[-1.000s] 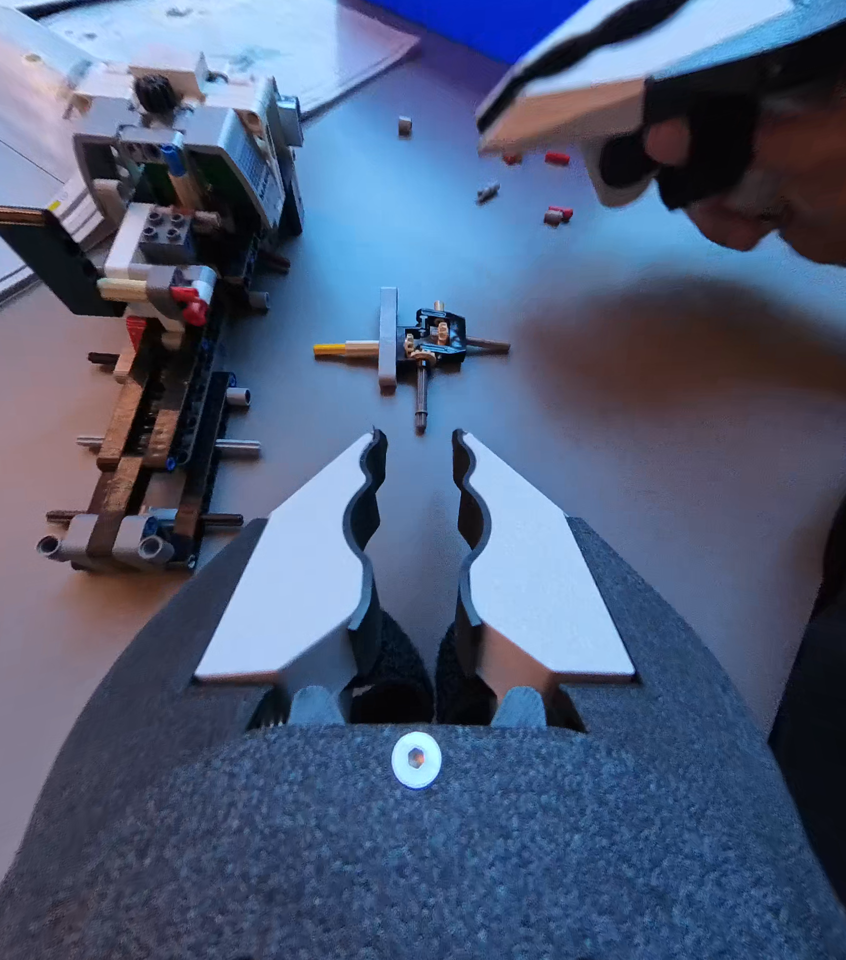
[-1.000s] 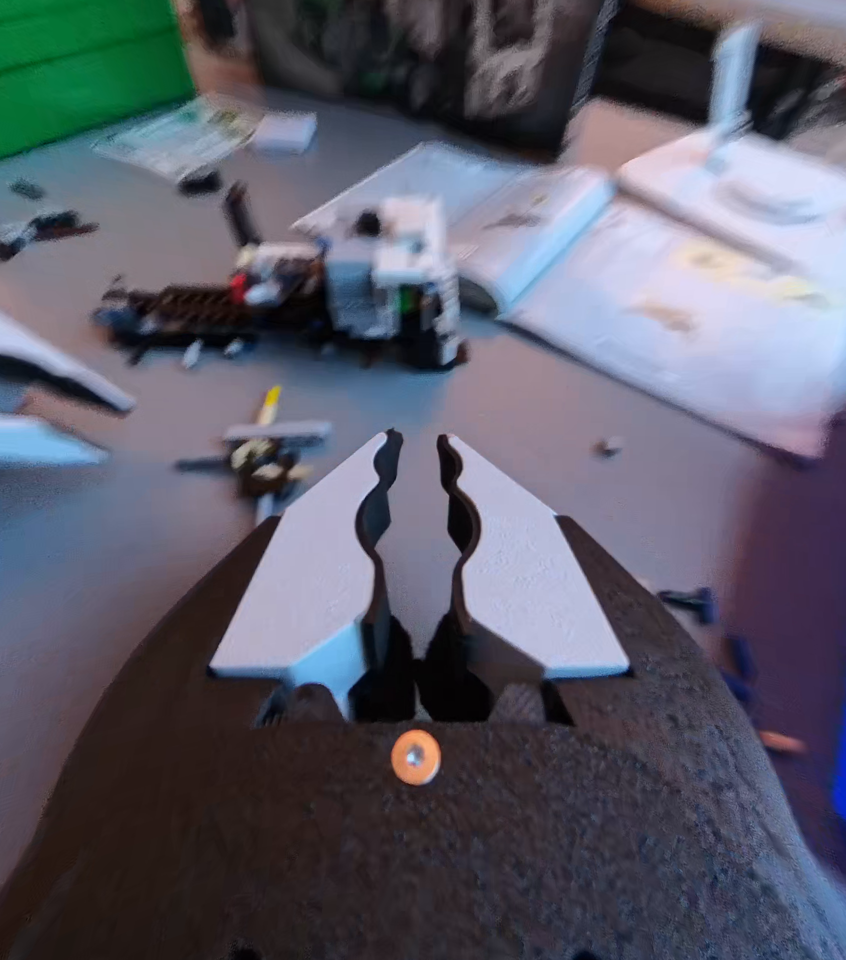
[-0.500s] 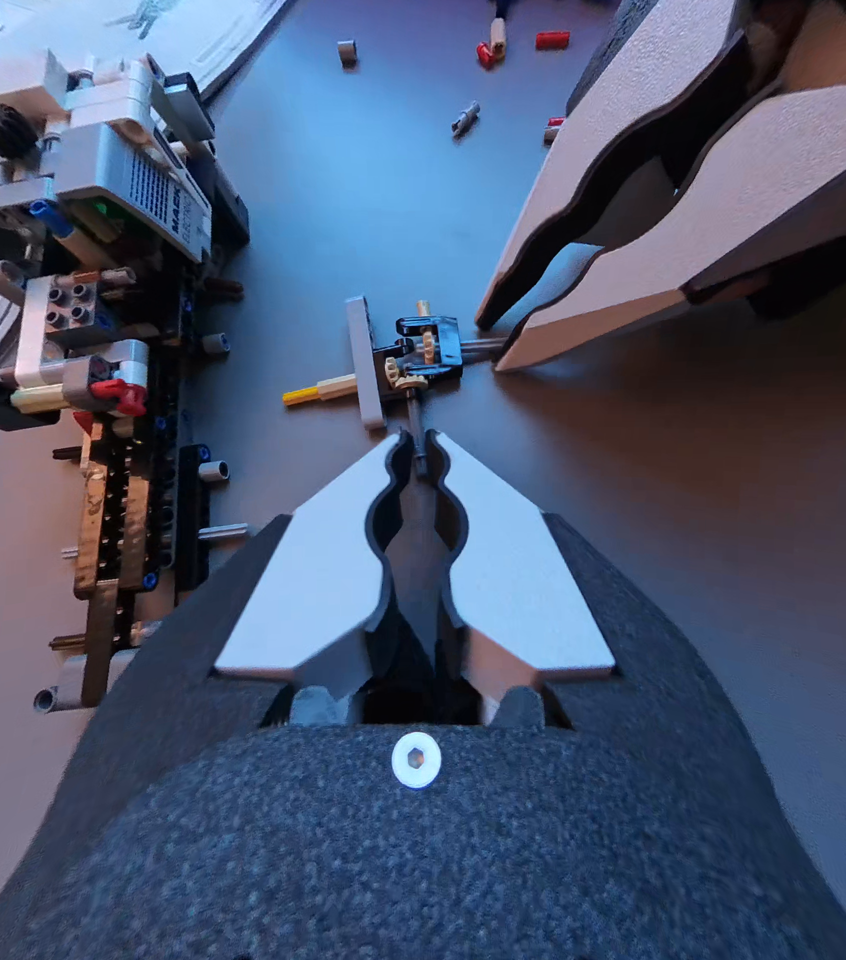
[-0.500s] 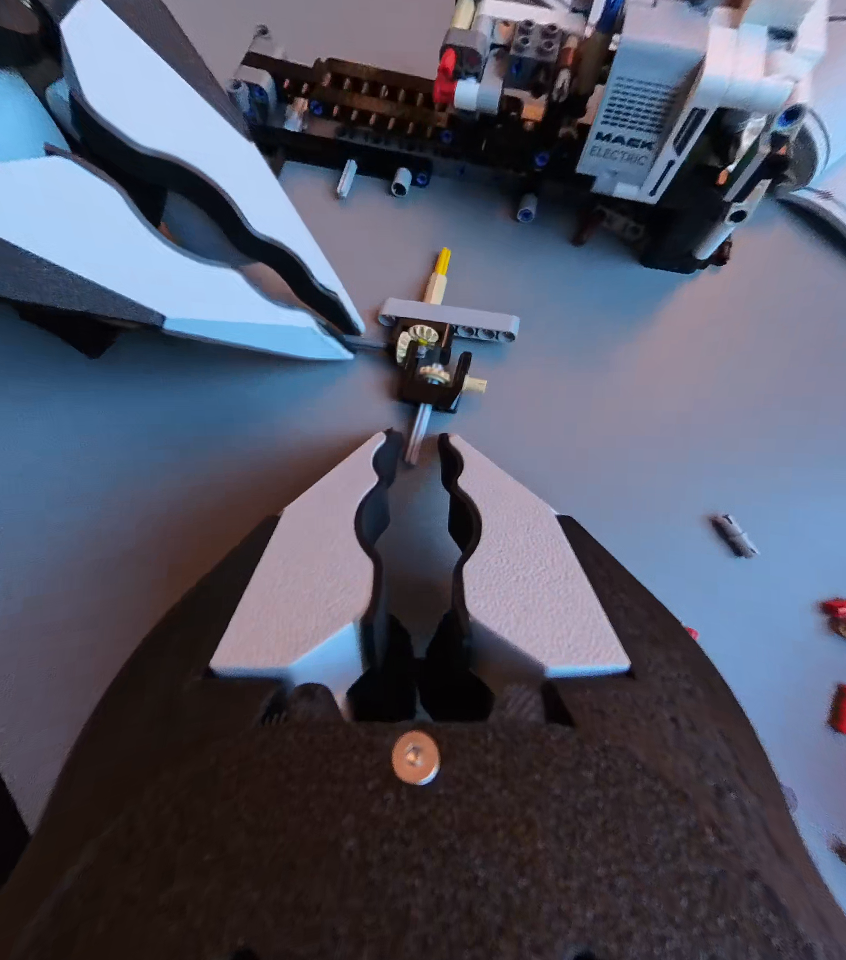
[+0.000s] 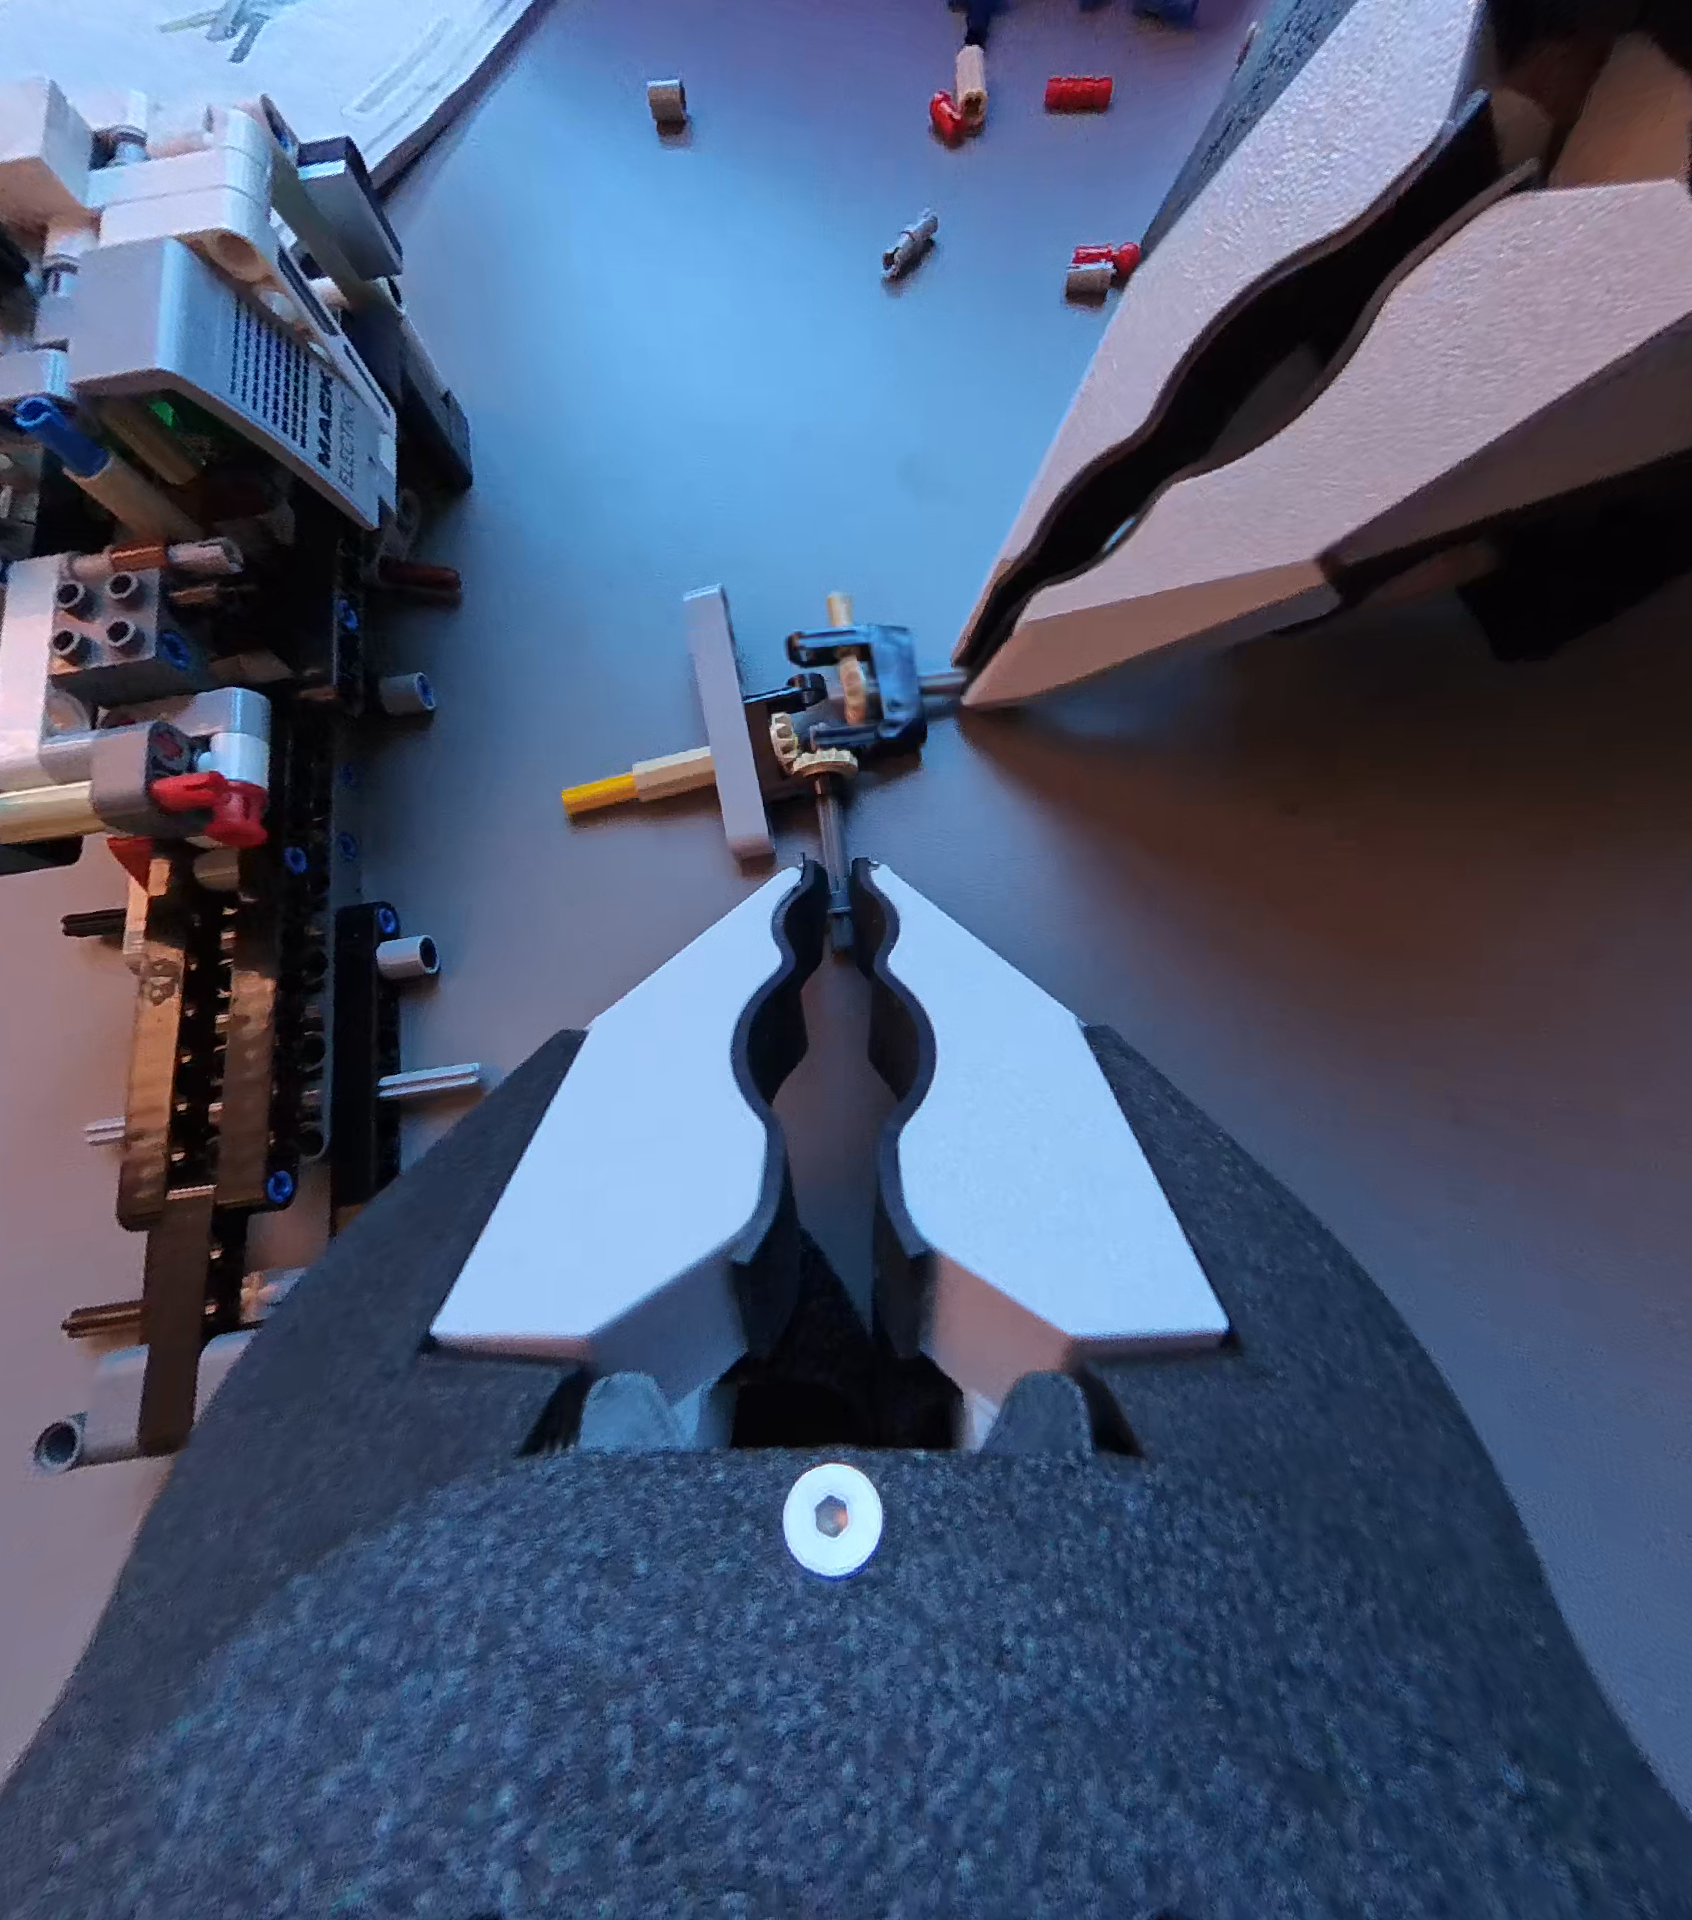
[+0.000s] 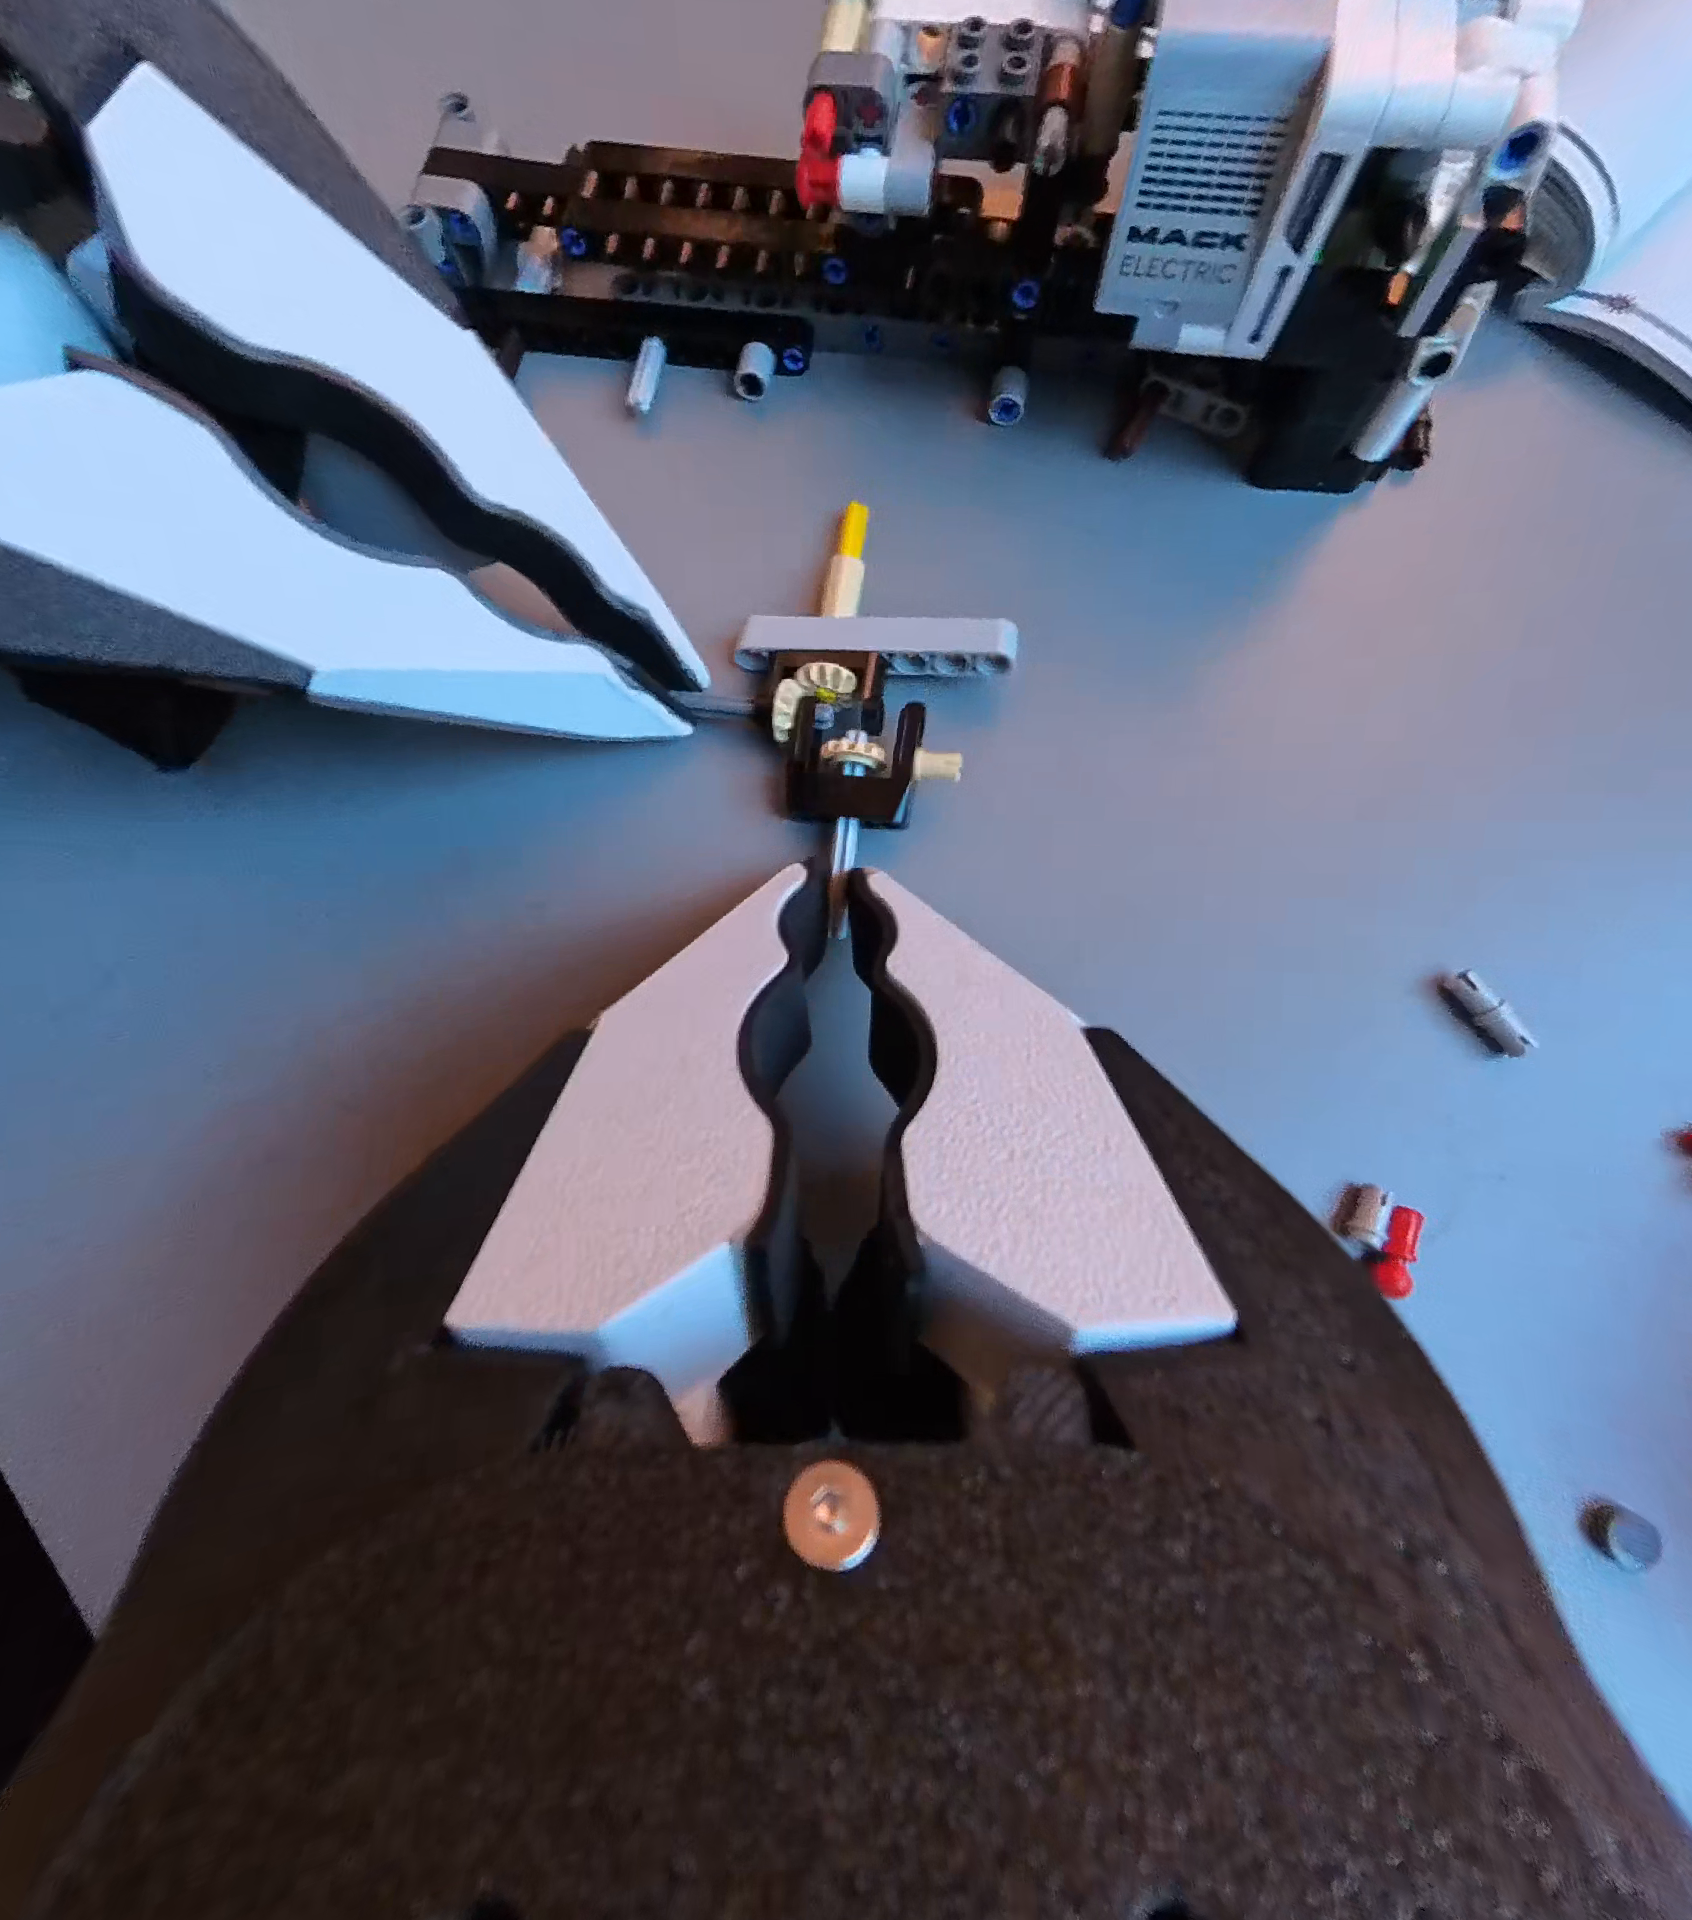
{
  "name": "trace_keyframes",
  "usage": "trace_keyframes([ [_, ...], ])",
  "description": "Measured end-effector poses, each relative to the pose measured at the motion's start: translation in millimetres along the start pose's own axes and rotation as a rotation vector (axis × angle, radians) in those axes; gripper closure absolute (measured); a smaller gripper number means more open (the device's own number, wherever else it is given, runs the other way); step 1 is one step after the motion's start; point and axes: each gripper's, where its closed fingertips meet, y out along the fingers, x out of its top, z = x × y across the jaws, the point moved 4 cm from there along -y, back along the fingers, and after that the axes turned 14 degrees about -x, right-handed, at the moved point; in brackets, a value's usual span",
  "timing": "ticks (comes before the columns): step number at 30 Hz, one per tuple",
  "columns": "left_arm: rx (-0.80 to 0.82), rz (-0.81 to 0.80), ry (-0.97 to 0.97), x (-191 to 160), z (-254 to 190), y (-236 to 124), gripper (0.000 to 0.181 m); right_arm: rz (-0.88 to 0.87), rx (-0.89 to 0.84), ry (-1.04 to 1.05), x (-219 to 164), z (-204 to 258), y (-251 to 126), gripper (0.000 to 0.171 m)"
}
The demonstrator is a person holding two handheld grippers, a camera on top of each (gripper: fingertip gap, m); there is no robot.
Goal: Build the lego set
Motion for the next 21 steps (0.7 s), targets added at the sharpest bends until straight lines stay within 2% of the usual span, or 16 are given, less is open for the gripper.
trace_keyframes([
  [7, 0.004, 0.002, 0.007, 0, 0, 0, 0.18, 0.034, 0.019, 0.045, 2, 2, -3, 0.165],
  [10, -0.002, 0.002, 0.007, 0, 0, 0, 0.18, 0.035, 0.055, 0.073, 7, 3, -6, 0.139],
  [13, -0.002, 0.003, 0.017, 0, -1, 0, 0.179, 0.027, 0.018, 0.07, 11, 0, -2, 0.133],
  [15, -0.002, 0.004, 0.019, 0, -1, 0, 0.179, 0.061, -0.001, 0.05, 9, 1, 4, 0.133],
  [19, -0.009, 0.003, 0.017, 0, -2, 0, 0.179, 0.059, -0.05, 0.036, 10, 0, 8, 0.147],
  [21, -0.007, 0.004, 0.019, 0, -2, 0, 0.179, 0.061, -0.064, 0.039, 10, -4, 9, 0.147],
])
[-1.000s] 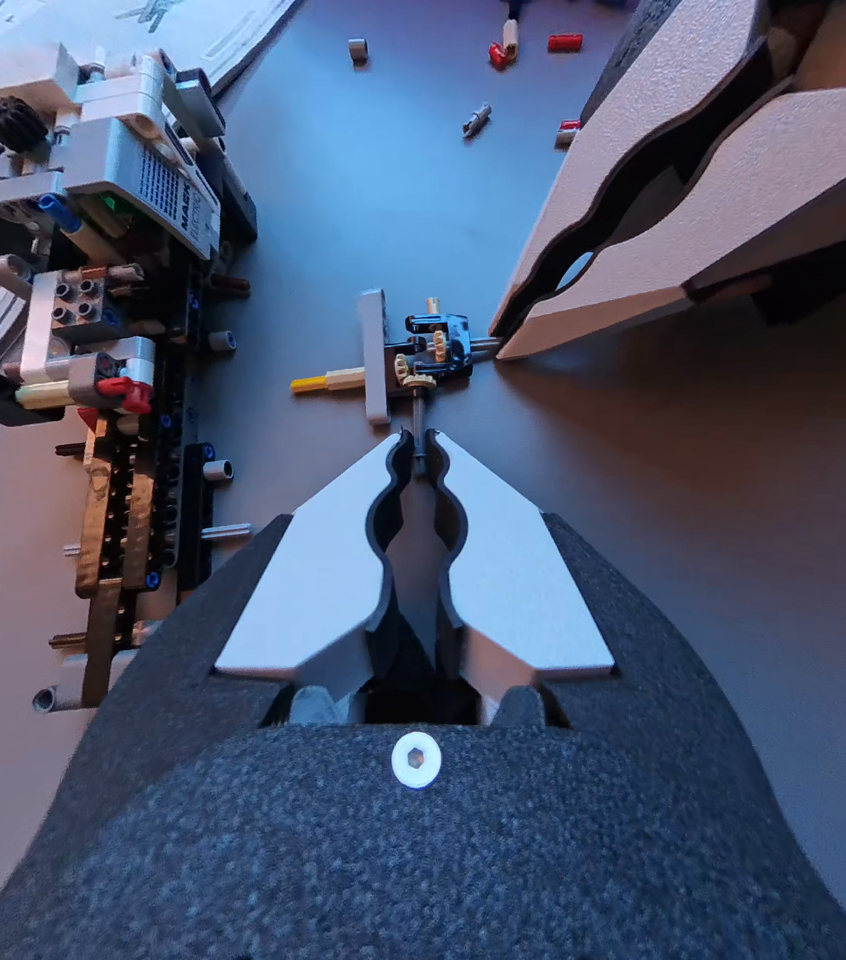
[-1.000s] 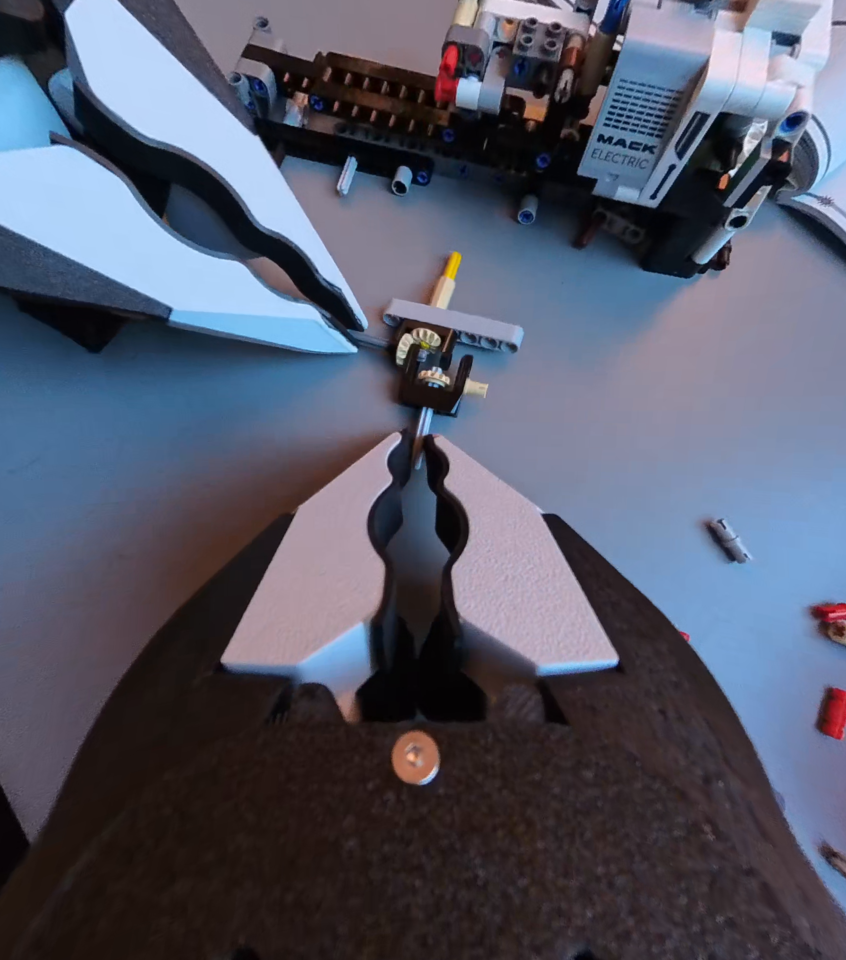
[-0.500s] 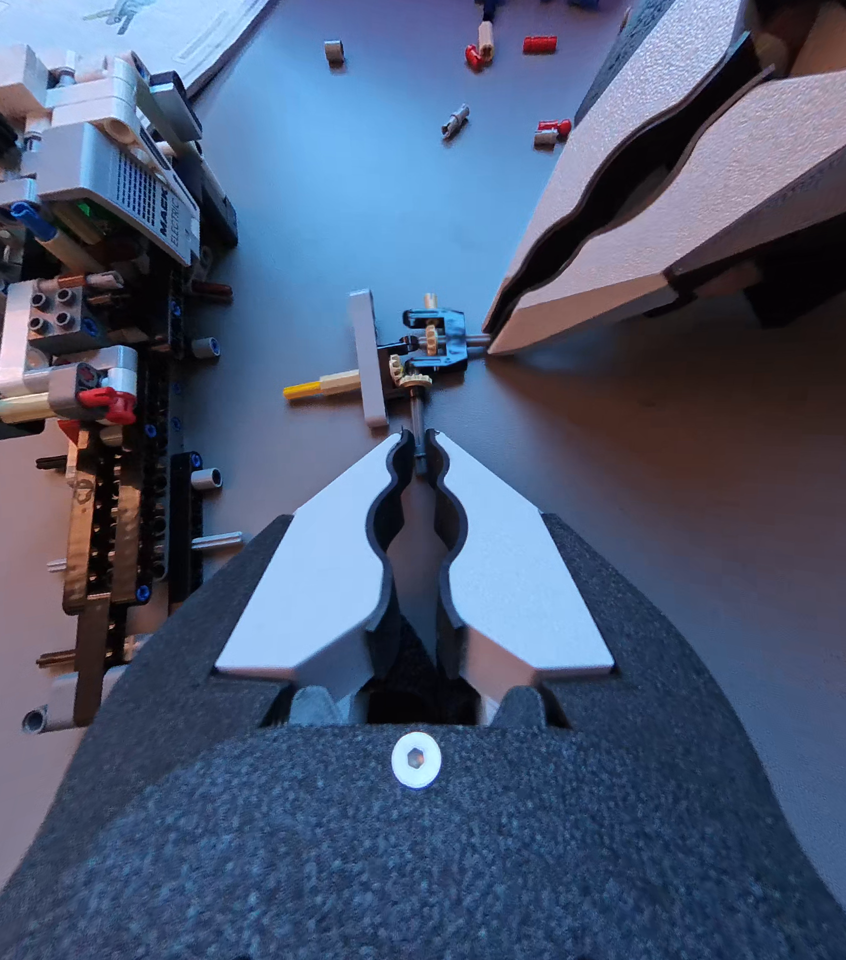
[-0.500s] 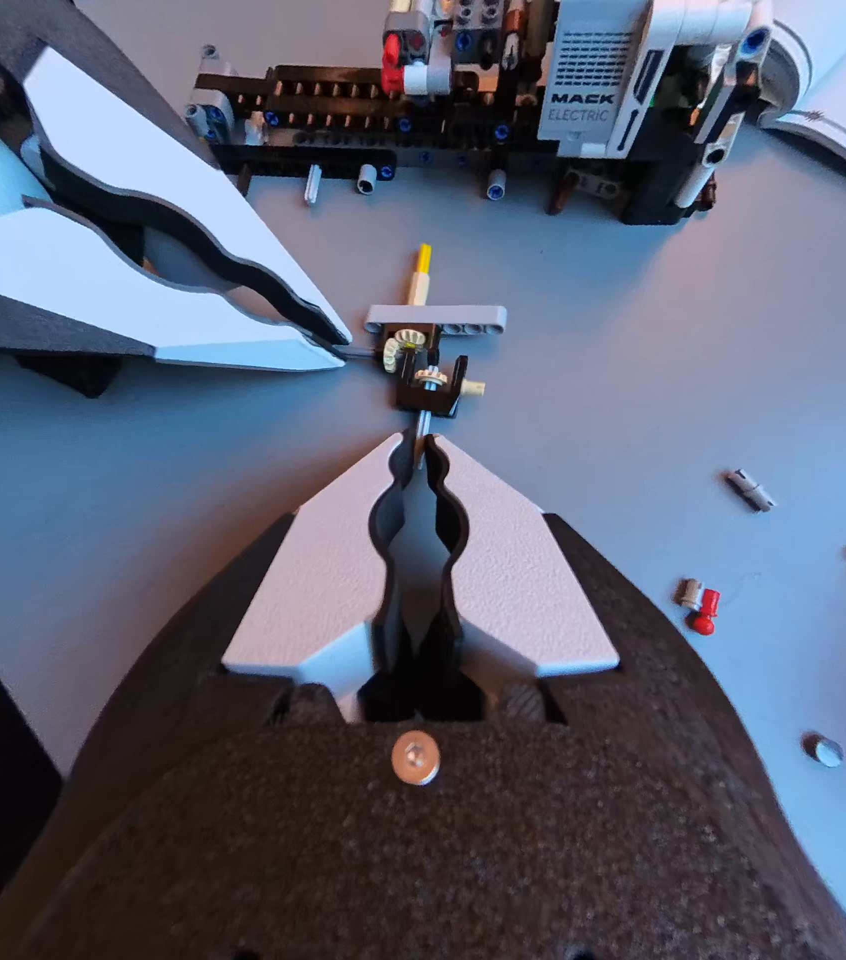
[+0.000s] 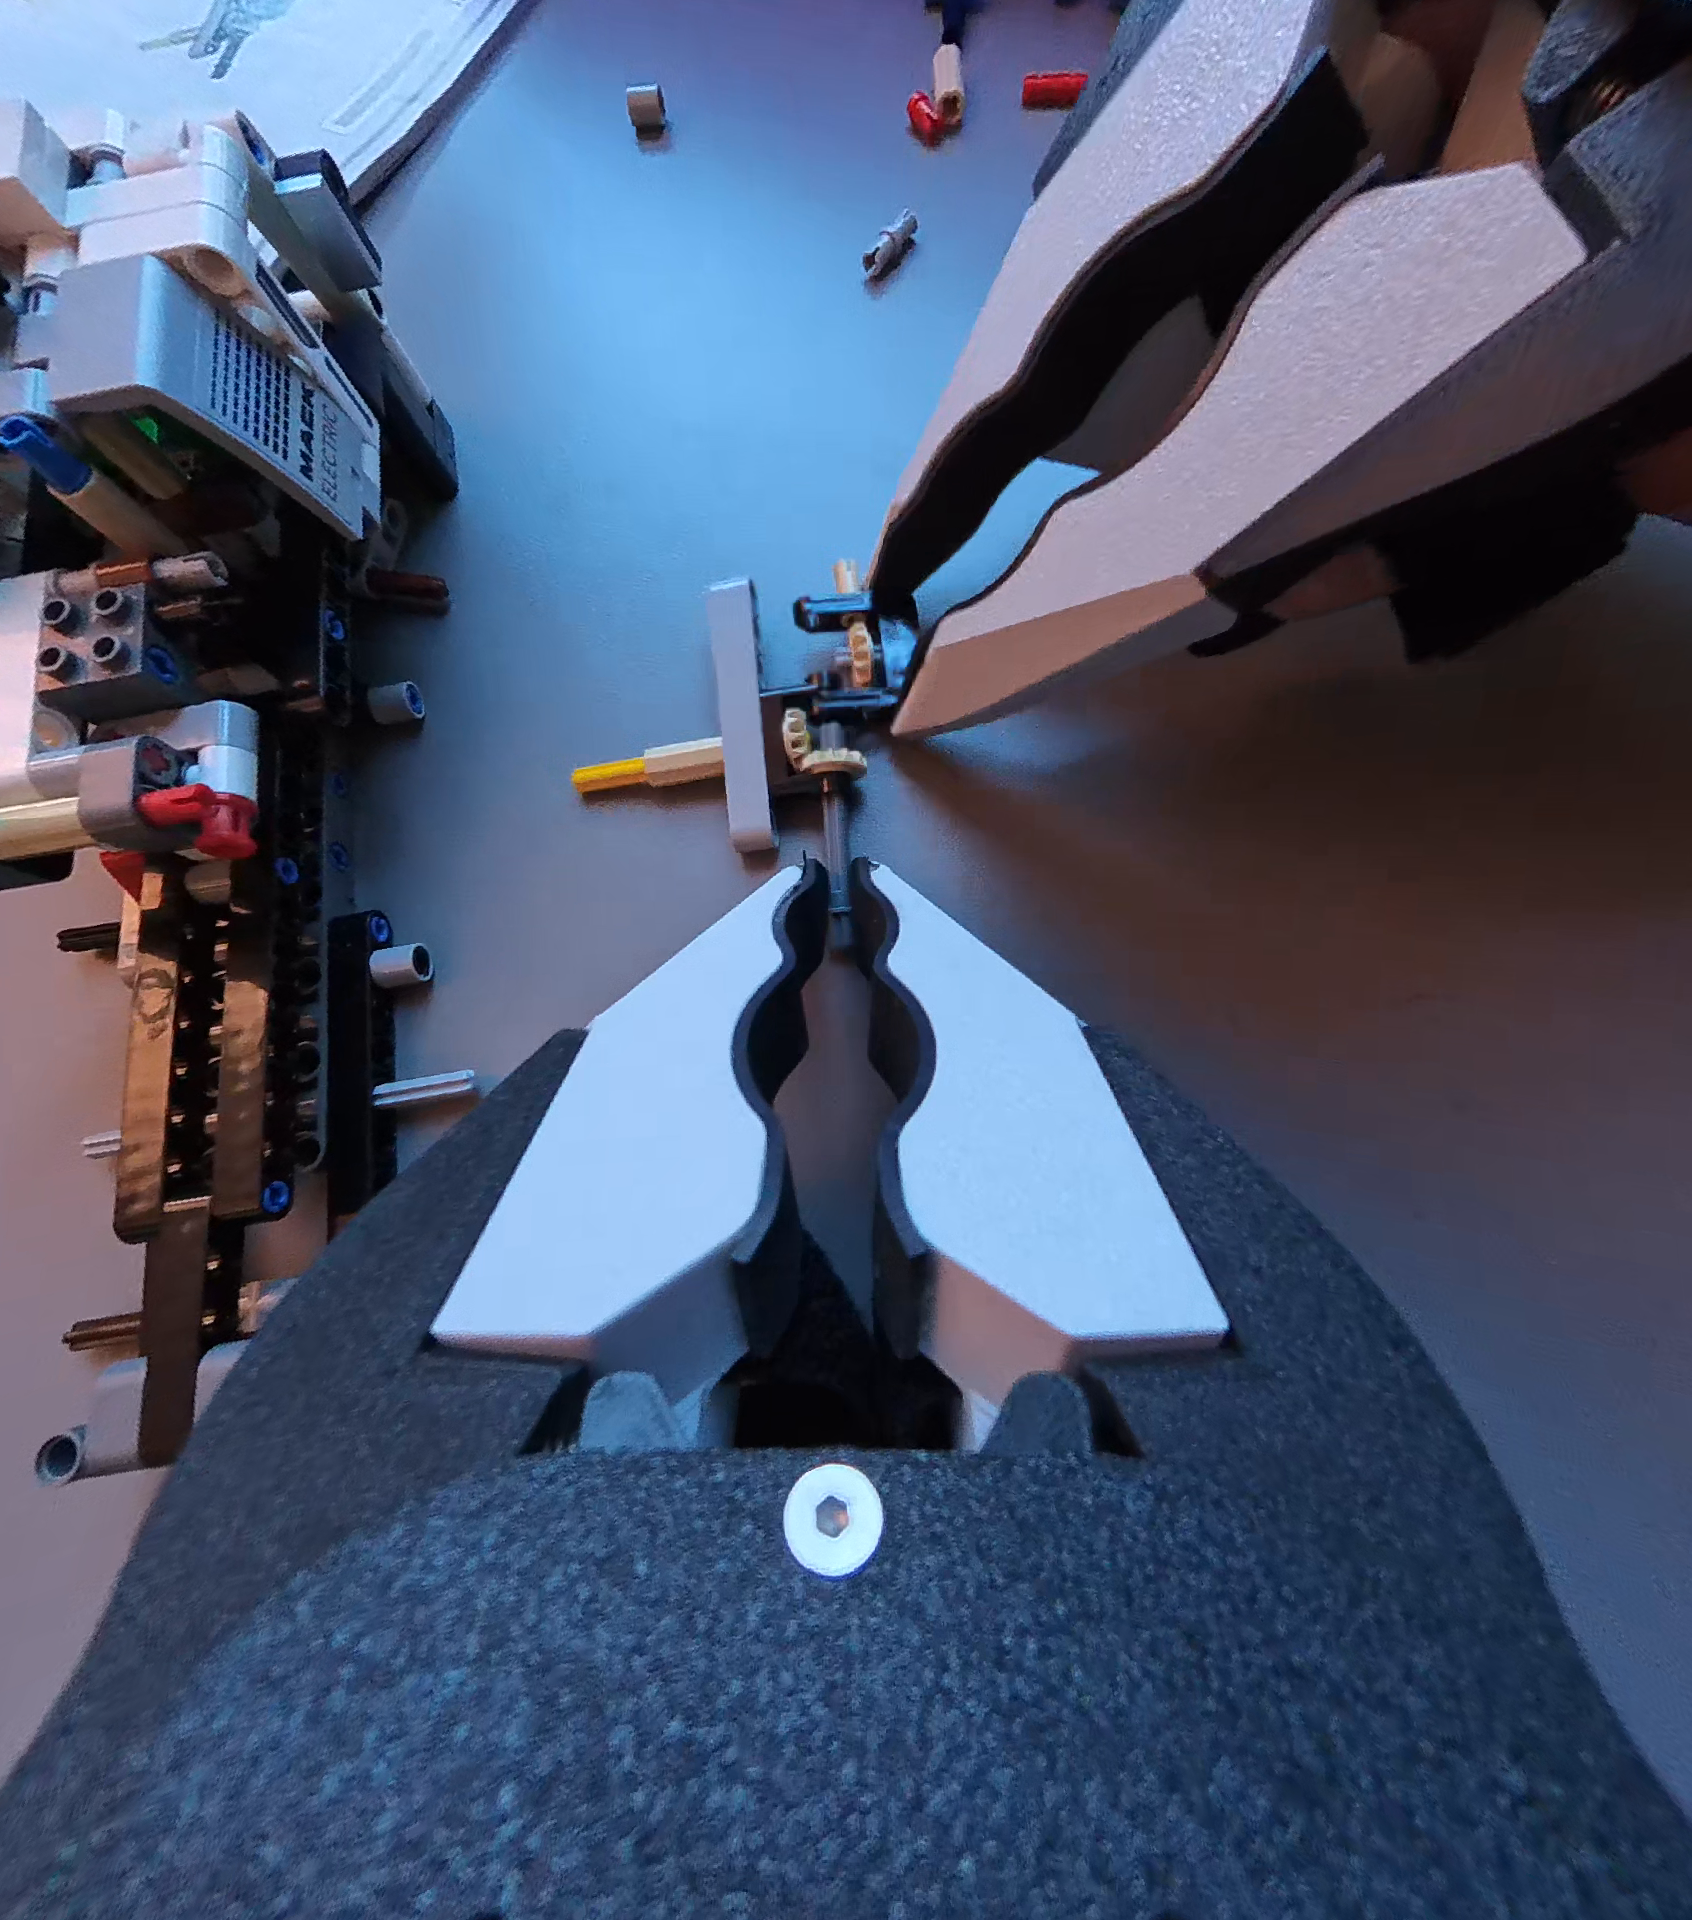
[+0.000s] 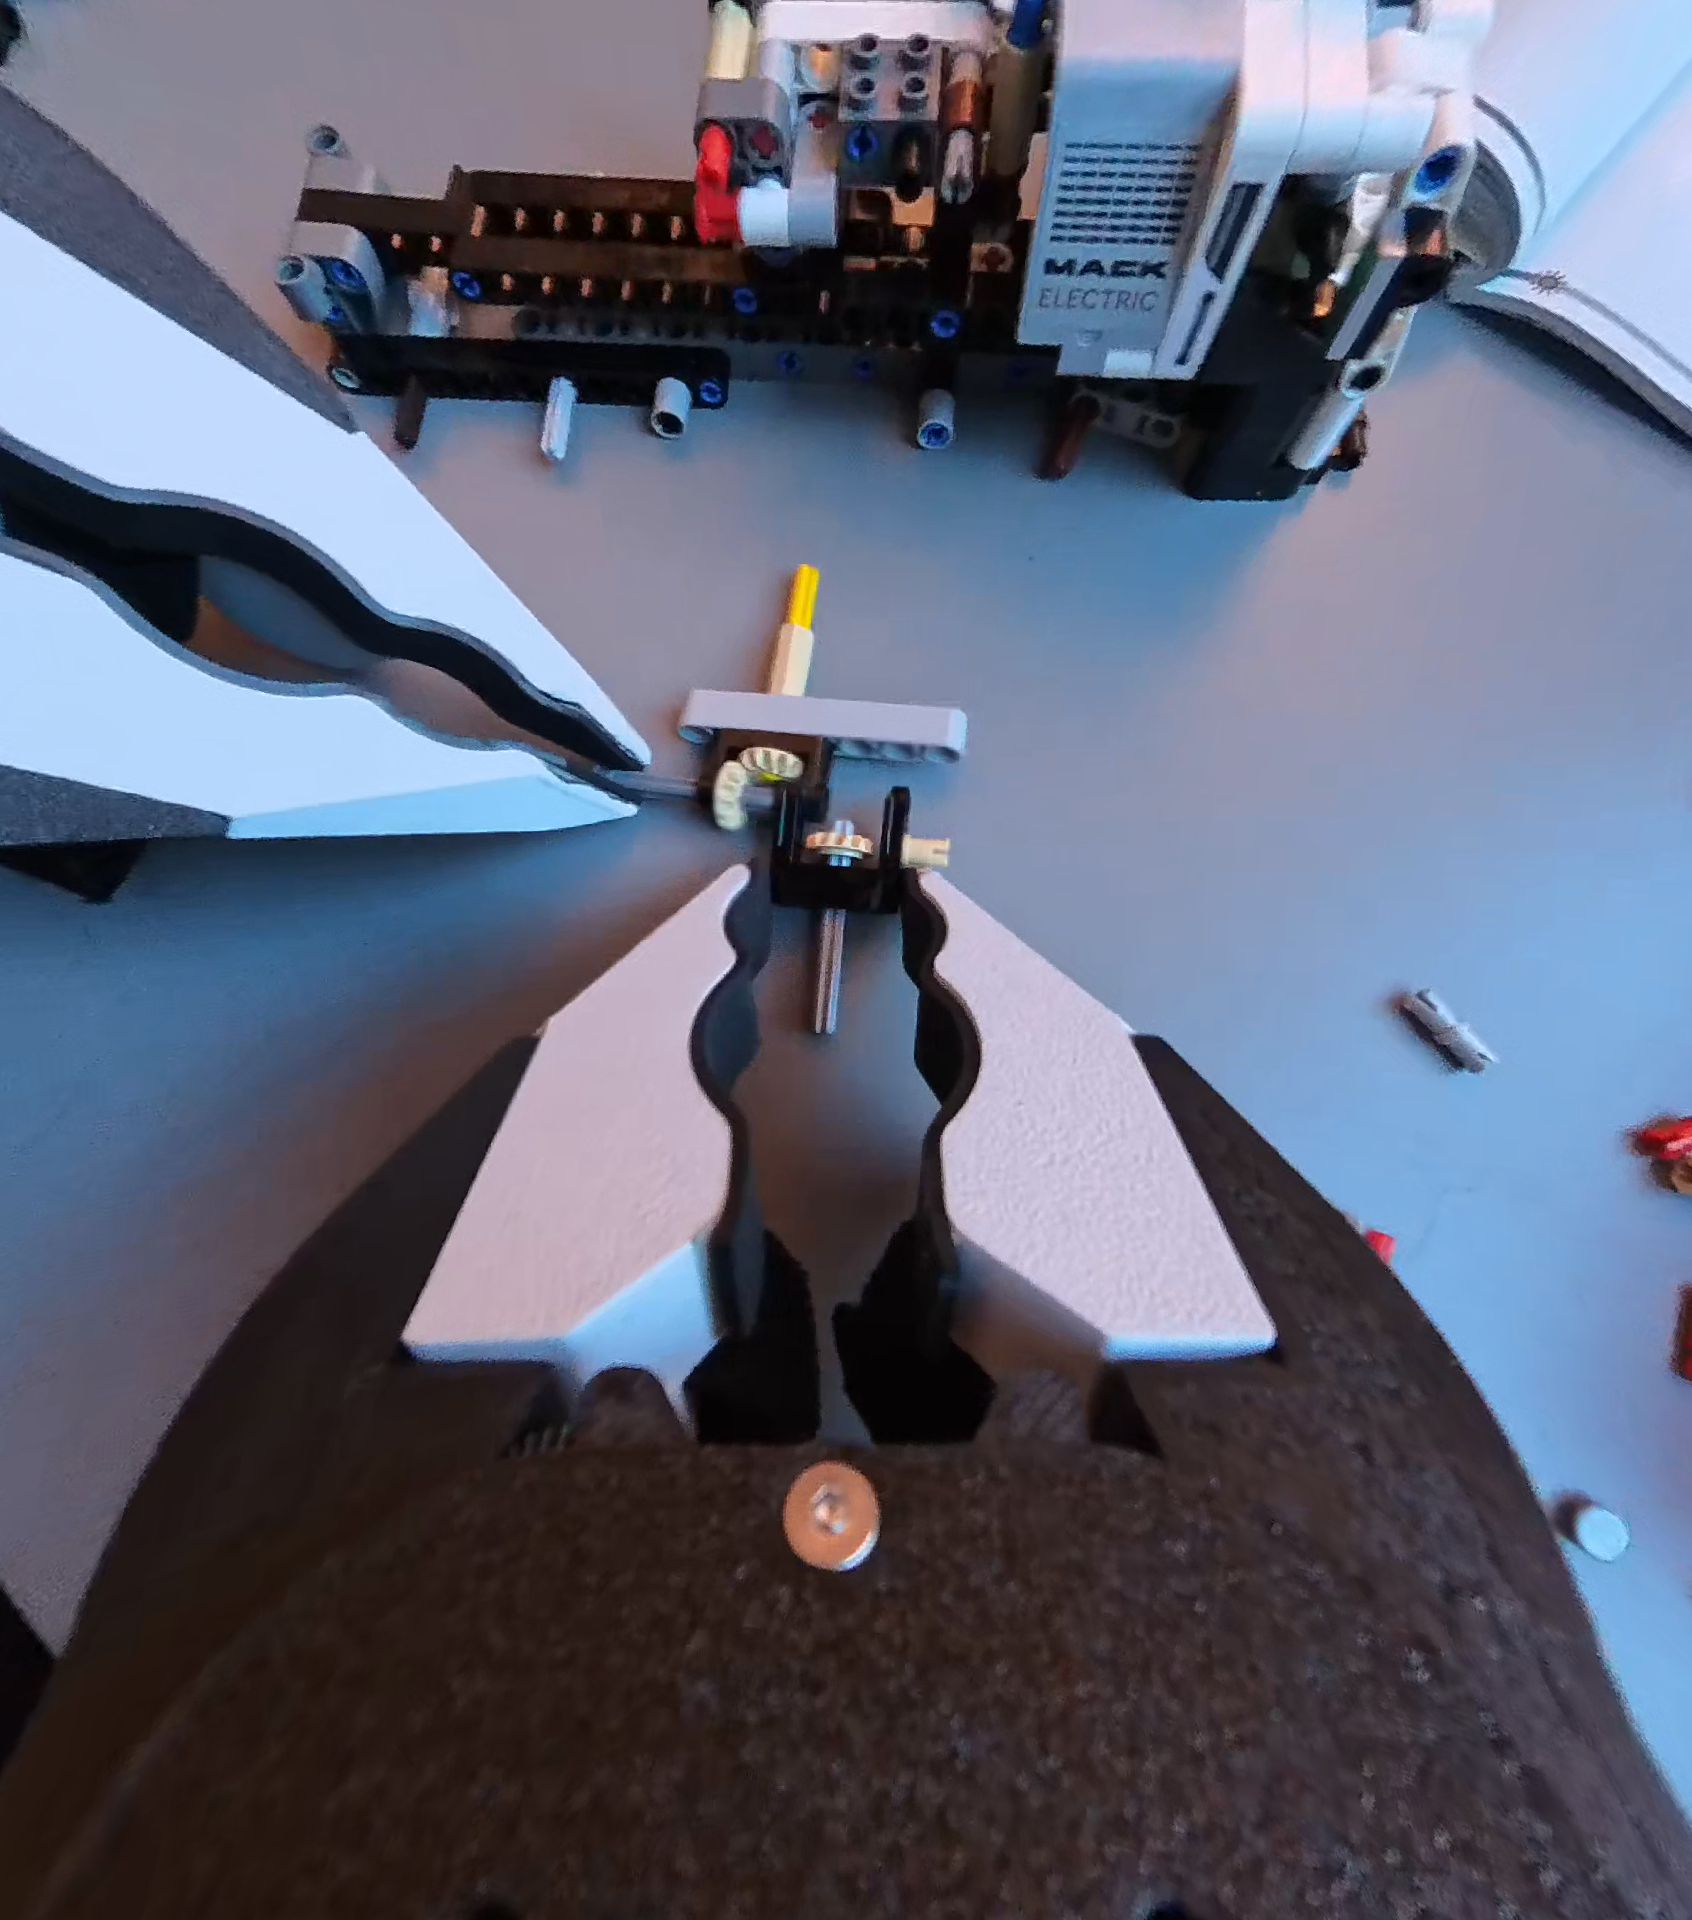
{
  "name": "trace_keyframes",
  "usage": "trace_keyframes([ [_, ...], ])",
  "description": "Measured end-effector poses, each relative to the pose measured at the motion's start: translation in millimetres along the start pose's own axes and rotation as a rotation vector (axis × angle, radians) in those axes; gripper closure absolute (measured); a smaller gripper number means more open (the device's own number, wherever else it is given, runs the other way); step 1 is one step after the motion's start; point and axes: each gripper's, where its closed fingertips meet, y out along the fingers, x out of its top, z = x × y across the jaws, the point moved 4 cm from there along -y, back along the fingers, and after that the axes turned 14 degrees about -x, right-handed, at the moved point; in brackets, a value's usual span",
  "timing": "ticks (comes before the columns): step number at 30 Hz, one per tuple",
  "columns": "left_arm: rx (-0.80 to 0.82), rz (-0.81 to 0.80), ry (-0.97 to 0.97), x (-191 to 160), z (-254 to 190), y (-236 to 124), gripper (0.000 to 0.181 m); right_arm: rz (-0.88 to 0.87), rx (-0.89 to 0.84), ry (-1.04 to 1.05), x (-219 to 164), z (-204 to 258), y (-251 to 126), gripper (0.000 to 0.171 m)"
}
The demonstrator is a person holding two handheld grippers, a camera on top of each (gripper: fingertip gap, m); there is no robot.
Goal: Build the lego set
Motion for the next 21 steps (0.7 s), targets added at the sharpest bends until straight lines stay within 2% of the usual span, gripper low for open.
trace_keyframes([
  [8, 0.037, -0.014, -0.067, -1, 12, -4, 0.179, 0.0, 0.055, 0.055, -5, 2, -13, 0.147],
  [11, 0.007, -0.037, -0.09, -1, 12, -6, 0.179, -0.072, 0.091, 0.037, -3, 11, -25, 0.147],
  [14, -0.021, -0.121, -0.124, 8, 8, -18, 0.164, -0.19, 0.073, -0.098, 1, 18, -41, 0.147],
  [16, -0.142, -0.226, -0.186, 20, -3, -29, 0.159, -0.255, 0.083, -0.243, 0, 24, -50, 0.147],
  [18, -0.328, -0.299, -0.304, 25, -13, -33, 0.147, -0.338, 0.101, -0.367, 2, 30, -60, 0.147],
  [21, -0.549, -0.334, -0.439, 23, -21, -28, 0.147, -0.376, 0.097, -0.474, 6, 34, -66, 0.147],
])
